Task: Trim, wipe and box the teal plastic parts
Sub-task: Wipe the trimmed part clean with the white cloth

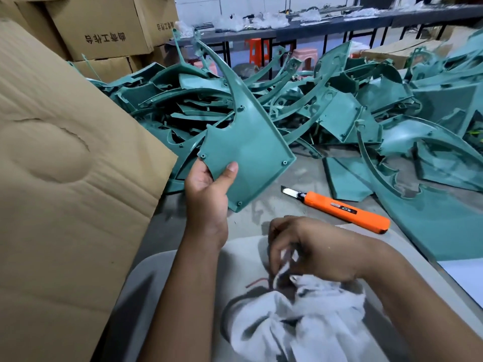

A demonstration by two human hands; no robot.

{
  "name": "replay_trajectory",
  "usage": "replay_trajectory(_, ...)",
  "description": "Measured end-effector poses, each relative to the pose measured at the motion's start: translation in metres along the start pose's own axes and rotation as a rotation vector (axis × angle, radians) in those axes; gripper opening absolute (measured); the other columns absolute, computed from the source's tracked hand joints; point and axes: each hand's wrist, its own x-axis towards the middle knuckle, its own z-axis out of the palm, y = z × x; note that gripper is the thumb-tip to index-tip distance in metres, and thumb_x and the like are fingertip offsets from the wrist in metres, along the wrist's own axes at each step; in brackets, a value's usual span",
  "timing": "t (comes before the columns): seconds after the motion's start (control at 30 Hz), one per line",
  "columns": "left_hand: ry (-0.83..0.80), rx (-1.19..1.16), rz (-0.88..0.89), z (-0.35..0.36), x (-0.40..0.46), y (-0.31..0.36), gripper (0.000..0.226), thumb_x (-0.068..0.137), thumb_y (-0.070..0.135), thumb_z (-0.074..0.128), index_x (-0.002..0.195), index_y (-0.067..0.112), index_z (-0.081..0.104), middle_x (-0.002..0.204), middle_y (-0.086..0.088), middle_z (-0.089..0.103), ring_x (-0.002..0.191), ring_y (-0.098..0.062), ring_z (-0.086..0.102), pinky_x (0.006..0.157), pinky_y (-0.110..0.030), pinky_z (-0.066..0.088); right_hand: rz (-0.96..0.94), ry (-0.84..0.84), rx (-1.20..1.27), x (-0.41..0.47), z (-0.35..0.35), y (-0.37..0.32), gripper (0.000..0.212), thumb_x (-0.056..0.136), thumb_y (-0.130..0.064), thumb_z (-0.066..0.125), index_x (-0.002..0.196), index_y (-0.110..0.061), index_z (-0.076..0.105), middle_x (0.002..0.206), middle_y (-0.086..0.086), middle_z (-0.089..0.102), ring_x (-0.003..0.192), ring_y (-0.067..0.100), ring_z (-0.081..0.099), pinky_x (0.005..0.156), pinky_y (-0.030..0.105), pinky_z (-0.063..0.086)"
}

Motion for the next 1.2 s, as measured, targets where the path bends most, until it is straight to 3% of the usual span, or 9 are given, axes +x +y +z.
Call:
replay_trajectory(0.1,0.013,0.024,-0.005,0.0,0.002,-0.003,0.034,0.095,-0.009,0.058,0.115,0.017,0.068,0.113,-0.002,0.077,0.108,-0.025,0.072,0.09,-0.043,0.06,0.093,0.3,-0.076,0.014,0.007,0.011,0.021,0.084,-0.004,0.074,0.079,-0.023,0.068,0.079,-0.008,0.067,0.072,0.013,0.063,0.062,0.03,0.047)
replay_trajectory(0.3,0.082,0.052,0.015,-0.001,0.002,-0.004,0.031,0.094,-0.007,0.06,0.112,0.018,0.069,0.112,-0.002,0.077,0.106,-0.025,0.073,0.091,-0.044,0.06,0.046,0.93,-0.082,0.025,0.008,0.009,0.007,0.096,-0.011,0.067,0.099,-0.017,0.067,0.095,-0.008,0.064,0.086,0.014,0.061,0.078,0.036,0.052)
replay_trajectory(0.47,0.172,0.035,0.064,-0.004,0.008,-0.004,0.034,0.095,-0.009,0.058,0.118,0.015,0.067,0.115,-0.002,0.077,0.11,-0.025,0.072,0.096,-0.046,0.057,0.079,0.259,0.234,-0.002,-0.014,-0.001,0.074,0.076,-0.077,0.07,0.143,-0.063,0.042,0.157,-0.032,0.032,0.148,0.002,0.034,0.117,0.046,0.039)
replay_trajectory(0.57,0.2,0.033,0.077,-0.007,0.011,-0.003,0.033,0.095,-0.01,0.058,0.114,0.014,0.068,0.108,0.003,0.078,0.105,-0.02,0.073,0.095,-0.042,0.058,0.106,-0.074,0.033,-0.004,-0.005,-0.002,0.089,0.065,-0.066,0.088,0.142,-0.066,0.043,0.159,-0.028,0.03,0.153,0.0,0.016,0.121,0.033,0.024)
replay_trajectory(0.63,0.21,0.026,0.069,-0.008,0.012,-0.003,0.03,0.095,-0.009,0.059,0.115,0.012,0.068,0.107,0.002,0.078,0.104,-0.021,0.073,0.094,-0.042,0.059,0.062,0.033,-0.128,0.007,0.009,-0.001,0.065,0.071,-0.055,0.09,0.13,-0.049,0.063,0.144,-0.012,0.051,0.146,0.015,0.033,0.115,0.037,0.032)
replay_trajectory(0.73,0.194,0.02,0.056,-0.008,0.011,-0.005,0.03,0.093,-0.006,0.062,0.116,0.012,0.068,0.111,-0.002,0.078,0.107,-0.025,0.073,0.096,-0.047,0.057,-0.072,0.349,-0.057,0.023,0.016,-0.001,0.019,0.082,-0.011,0.083,0.098,-0.016,0.074,0.098,-0.004,0.067,0.094,0.016,0.06,0.08,0.034,0.047)
replay_trajectory(0.83,0.176,-0.013,0.03,-0.002,0.007,-0.005,0.032,0.084,0.001,0.066,0.116,0.009,0.067,0.118,-0.013,0.074,0.114,-0.037,0.069,0.101,-0.059,0.053,-0.018,0.692,0.041,0.031,0.014,0.0,0.029,0.073,0.002,0.062,0.098,-0.012,0.066,0.086,-0.007,0.068,0.075,0.011,0.058,0.066,0.026,0.043)
replay_trajectory(1.03,0.172,-0.128,-0.033,0.015,0.0,-0.013,0.029,0.09,-0.007,0.064,0.117,0.005,0.066,0.125,-0.019,0.07,0.12,-0.042,0.064,0.106,-0.062,0.048,0.353,1.064,0.561,0.034,0.014,0.004,0.017,0.087,0.008,0.053,0.095,-0.007,0.052,0.078,0.01,0.061,0.071,0.02,0.052,0.063,0.036,0.042)
replay_trajectory(1.2,0.082,-0.167,-0.048,0.035,-0.013,-0.023,0.037,0.096,-0.012,0.055,0.131,0.001,0.057,0.133,-0.022,0.065,0.127,-0.043,0.06,0.11,-0.062,0.043,0.079,0.768,1.614,0.028,0.006,-0.014,0.026,0.098,-0.019,0.062,0.12,-0.005,0.065,0.106,0.016,0.073,0.098,0.029,0.074,0.077,0.038,0.062)
